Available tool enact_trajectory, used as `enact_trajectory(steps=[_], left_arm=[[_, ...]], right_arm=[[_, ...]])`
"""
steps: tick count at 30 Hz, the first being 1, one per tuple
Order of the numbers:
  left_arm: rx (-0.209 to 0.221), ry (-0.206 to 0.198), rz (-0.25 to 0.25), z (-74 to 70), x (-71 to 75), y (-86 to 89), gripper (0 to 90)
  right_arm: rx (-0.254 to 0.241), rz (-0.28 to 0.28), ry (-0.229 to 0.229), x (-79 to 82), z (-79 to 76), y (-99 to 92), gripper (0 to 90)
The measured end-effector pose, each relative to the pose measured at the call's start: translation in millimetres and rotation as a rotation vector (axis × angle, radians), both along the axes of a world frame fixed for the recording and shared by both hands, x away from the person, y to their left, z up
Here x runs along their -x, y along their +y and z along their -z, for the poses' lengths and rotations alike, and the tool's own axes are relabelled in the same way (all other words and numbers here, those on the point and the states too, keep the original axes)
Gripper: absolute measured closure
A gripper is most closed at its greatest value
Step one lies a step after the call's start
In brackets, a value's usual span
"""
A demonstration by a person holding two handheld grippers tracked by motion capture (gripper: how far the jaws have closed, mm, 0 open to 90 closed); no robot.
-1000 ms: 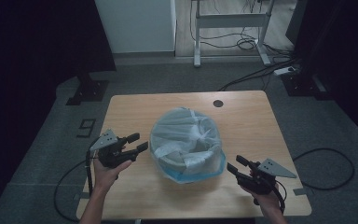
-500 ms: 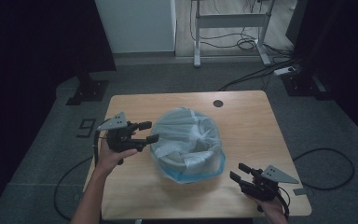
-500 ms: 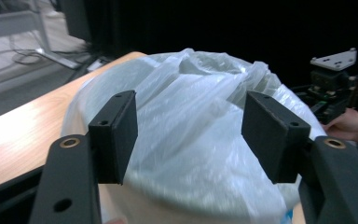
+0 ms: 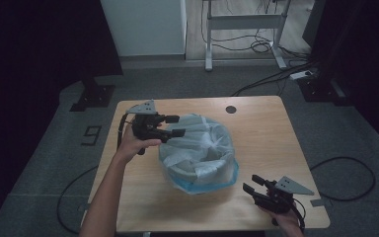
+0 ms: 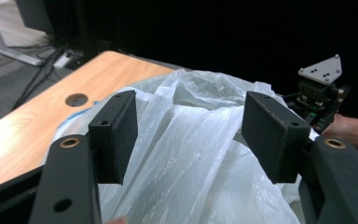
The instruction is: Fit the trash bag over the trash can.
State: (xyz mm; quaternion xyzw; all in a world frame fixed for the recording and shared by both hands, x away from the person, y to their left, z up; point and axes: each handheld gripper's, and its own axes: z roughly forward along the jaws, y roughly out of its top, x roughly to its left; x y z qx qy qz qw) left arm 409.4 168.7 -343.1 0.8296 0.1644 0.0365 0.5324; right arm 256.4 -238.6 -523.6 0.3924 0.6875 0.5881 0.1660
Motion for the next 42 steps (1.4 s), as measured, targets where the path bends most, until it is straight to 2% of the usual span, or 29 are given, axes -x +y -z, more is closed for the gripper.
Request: enact_trajectory(steps=[7, 12, 15, 19, 21, 32, 35, 42], left_arm=[[-0.024, 0.027, 0.047, 1.7, -7.0, -15.6, 36.8], [-0.075, 0.041, 0.09, 0.6, -10.6, -32.5, 37.0], [-0.135, 0.046, 0.122, 0.4, -11.5, -46.5, 37.3], [-0.174, 0.047, 0.149, -0.6, -11.4, -57.1, 37.5], [-0.179, 0.049, 0.157, -0.5, -11.9, -59.7, 37.6], [-0.264, 0.055, 0.172, 1.9, -13.5, -71.8, 39.5], [-0.316, 0.063, 0.171, 3.2, -14.4, -77.1, 41.7], [-0.468, 0.069, 0.15, 9.9, -16.4, -94.3, 43.8]], right_arm=[[0.005, -0.003, 0.004, 1.2, 1.7, 1.0, 42.9], [0.002, 0.006, -0.001, 2.4, 1.2, -0.6, 42.8], [0.001, 0.011, -0.002, 2.6, 1.4, -1.7, 42.8], [0.001, 0.011, -0.002, 2.8, 1.8, -1.8, 42.8], [0.002, 0.01, -0.003, 3.0, 2.0, -1.4, 42.8], [0.005, 0.006, -0.001, 3.2, 3.2, -0.3, 42.4], [0.008, 0.004, 0.001, 3.1, 3.8, 0.8, 42.4], [0.012, 0.002, 0.003, 3.1, 4.6, 2.1, 42.4]])
